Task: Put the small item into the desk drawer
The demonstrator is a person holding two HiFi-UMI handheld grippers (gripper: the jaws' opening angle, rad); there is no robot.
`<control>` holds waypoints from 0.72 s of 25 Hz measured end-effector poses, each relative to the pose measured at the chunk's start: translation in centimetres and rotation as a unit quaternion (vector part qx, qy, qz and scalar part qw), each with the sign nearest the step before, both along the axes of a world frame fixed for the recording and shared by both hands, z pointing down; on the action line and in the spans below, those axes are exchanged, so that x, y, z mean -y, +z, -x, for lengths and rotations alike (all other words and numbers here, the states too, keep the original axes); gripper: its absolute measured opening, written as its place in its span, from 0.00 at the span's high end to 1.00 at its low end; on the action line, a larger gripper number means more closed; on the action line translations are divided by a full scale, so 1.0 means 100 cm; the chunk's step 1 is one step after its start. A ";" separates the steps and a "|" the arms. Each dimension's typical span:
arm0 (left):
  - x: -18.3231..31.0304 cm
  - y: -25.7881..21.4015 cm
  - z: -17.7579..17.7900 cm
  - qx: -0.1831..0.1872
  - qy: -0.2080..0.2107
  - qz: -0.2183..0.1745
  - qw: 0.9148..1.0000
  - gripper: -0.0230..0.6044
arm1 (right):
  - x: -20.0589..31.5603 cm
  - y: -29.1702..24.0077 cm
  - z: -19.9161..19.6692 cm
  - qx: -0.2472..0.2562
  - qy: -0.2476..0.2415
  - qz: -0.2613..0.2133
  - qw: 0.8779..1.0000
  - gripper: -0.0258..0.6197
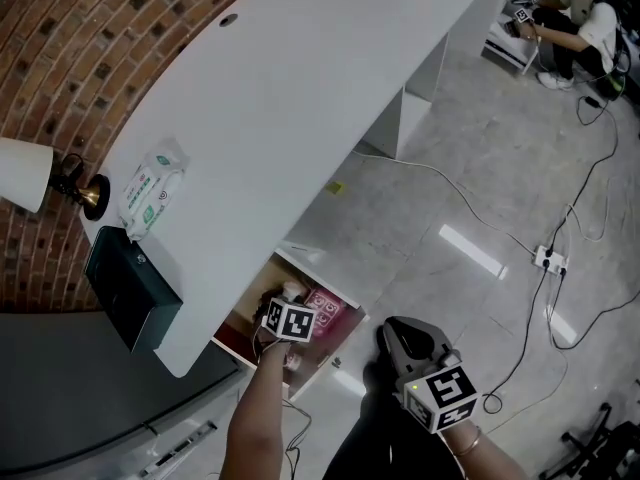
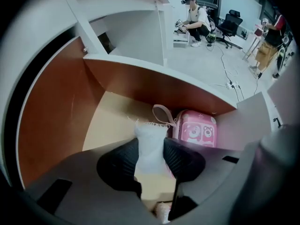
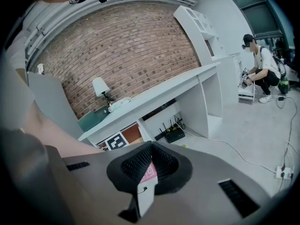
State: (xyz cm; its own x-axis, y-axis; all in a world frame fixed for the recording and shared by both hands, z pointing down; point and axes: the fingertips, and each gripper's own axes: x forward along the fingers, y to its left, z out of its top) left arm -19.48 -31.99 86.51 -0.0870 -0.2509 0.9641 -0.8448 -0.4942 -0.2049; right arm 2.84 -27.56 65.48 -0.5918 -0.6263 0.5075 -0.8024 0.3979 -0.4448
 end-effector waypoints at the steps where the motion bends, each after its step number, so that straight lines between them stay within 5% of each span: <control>1: 0.001 0.003 0.000 0.004 0.002 0.004 1.000 0.67 | 0.001 0.002 -0.002 0.000 0.002 0.000 1.000 0.95; 11: 0.008 0.028 -0.001 0.036 0.042 0.027 0.998 0.67 | 0.011 0.013 -0.009 0.001 0.008 0.005 1.000 0.95; 18: 0.007 0.013 -0.003 0.003 0.023 0.021 0.999 0.57 | 0.011 0.005 -0.007 -0.003 0.003 0.005 1.000 0.95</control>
